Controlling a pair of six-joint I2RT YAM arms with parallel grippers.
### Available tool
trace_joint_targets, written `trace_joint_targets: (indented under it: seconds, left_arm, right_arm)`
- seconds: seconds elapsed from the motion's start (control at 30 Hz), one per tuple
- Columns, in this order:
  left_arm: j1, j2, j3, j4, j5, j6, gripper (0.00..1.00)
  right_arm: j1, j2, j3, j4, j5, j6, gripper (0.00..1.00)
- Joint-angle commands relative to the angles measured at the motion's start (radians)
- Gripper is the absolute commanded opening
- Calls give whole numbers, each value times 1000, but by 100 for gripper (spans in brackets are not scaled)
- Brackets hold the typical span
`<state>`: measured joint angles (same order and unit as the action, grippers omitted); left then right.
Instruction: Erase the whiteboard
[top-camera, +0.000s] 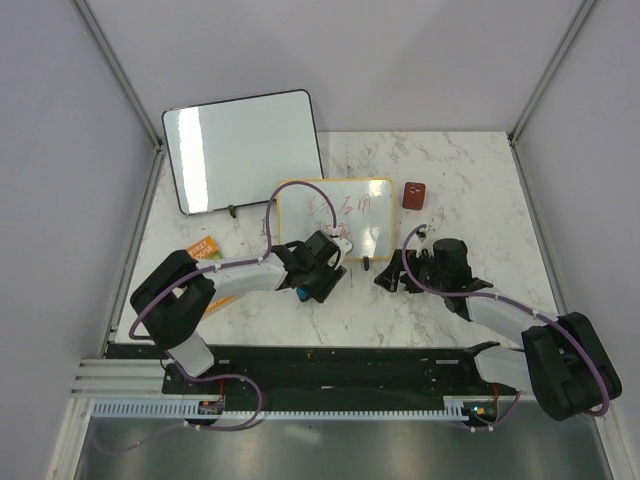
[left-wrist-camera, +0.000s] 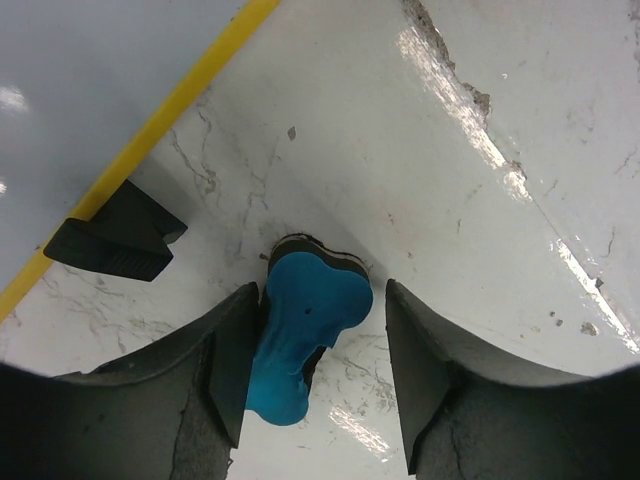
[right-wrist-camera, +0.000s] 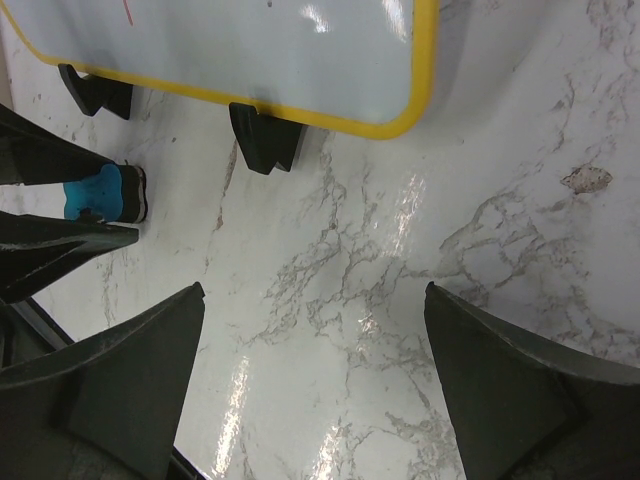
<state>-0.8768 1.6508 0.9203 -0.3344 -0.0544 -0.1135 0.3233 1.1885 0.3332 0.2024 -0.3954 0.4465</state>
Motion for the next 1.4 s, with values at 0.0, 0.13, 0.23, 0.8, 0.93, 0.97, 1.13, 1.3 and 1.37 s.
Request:
trace_joint_targets:
  seconds: [0.0,0.13,0.23,0.8,0.93,0.97,1.13,1.3,1.37]
  left_arm:
    - [-10,6,35,-28,-18,-3,58]
    - [-13,4,35,-43,-41,-14,50]
    - [-16,6,35,-55,-53,-25,47]
    - [-22,-92,5,-77,-96,-57,2]
    - [-24,-100,14,-75,-105,-61,2]
    - [-22,-98,15,-75,-107,-67,2]
    - [-22,-144,22,-74,-113,-89,2]
    - [-22,-246,18,-75,-194,-110,2]
    - [-22,-305,17,-77,-220,-123,2]
  right_arm:
    - [-3,3,1,14,-16,-15,98]
    - [-3,2,1,12,-13,-14,98]
    - [-3,0,-2,12,-13,-15,98]
    - [-12,-4,-3,9,-2,-6,98]
    - [-12,-6,-3,9,0,-5,98]
    - [-13,-4,-3,9,0,-5,98]
    - [-16,-44,-11,9,18,3,98]
    - [-43,-156,-45,95,24,26,98]
    - [-49,-170,-31,101,47,23,98]
